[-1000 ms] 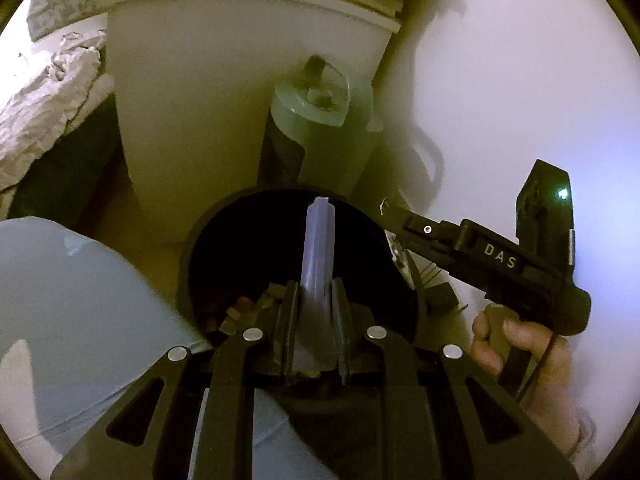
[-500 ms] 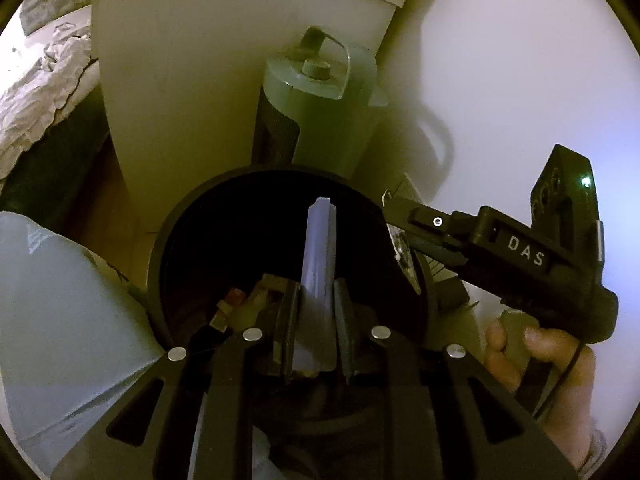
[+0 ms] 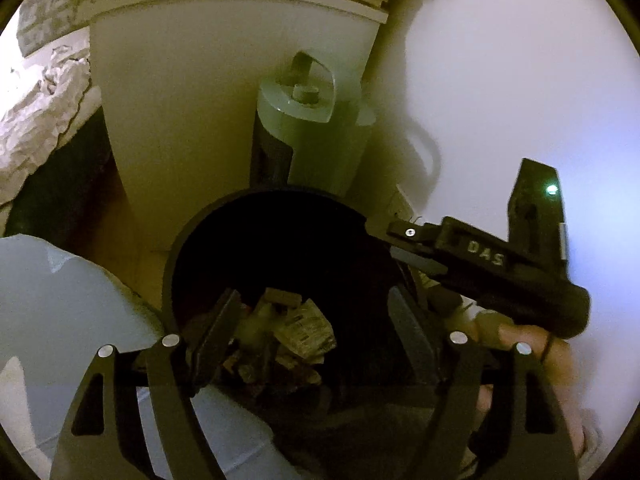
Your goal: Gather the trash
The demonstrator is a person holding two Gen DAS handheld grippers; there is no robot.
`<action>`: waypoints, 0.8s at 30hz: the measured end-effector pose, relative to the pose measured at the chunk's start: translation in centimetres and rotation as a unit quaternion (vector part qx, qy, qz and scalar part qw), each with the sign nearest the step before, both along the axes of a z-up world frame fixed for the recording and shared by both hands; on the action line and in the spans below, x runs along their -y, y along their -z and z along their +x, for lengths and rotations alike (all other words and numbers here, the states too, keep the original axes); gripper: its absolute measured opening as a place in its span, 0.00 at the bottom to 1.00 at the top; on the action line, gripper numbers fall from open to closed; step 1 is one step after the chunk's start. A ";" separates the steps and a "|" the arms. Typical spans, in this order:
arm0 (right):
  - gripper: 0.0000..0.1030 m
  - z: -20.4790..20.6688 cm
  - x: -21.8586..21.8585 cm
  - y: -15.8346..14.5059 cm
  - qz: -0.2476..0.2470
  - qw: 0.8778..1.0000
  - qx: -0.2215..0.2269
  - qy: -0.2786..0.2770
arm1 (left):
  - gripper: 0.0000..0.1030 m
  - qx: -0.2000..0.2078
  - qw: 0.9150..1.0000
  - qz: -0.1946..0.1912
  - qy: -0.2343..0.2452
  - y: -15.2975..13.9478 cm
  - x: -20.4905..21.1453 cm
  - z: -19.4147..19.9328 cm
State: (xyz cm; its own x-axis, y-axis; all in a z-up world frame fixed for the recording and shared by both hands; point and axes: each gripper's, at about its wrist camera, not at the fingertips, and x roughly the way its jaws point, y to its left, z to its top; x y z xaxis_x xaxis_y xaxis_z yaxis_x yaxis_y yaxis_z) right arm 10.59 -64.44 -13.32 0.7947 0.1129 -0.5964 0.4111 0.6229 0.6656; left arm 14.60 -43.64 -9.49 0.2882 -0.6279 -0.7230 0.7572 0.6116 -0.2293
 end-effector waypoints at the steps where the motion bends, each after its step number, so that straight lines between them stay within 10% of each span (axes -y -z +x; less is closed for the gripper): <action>1: 0.67 0.0 -0.2 0.0 0.000 1.000 0.002 -0.001 | 0.74 0.005 1.000 0.000 -0.001 -0.3 -0.4 -0.3; 13: 0.67 -1.1 -6.0 -1.3 -0.032 0.997 0.044 -0.057 | 0.95 0.074 0.989 -0.003 -0.128 -4.7 -13.6 -4.0; 24: 0.76 -4.9 -18.4 -6.7 -0.083 0.965 0.151 -0.197 | 0.95 0.096 0.941 0.044 -0.322 -5.7 -28.9 -6.0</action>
State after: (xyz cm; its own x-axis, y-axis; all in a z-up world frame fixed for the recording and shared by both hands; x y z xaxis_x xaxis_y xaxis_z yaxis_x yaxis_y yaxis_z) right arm 5.64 -46.05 -6.59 0.8501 0.3651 -0.3795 -0.0775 0.7996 0.5955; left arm 8.60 -14.71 -3.83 0.7189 -0.2189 -0.6598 0.2460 0.9678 -0.0531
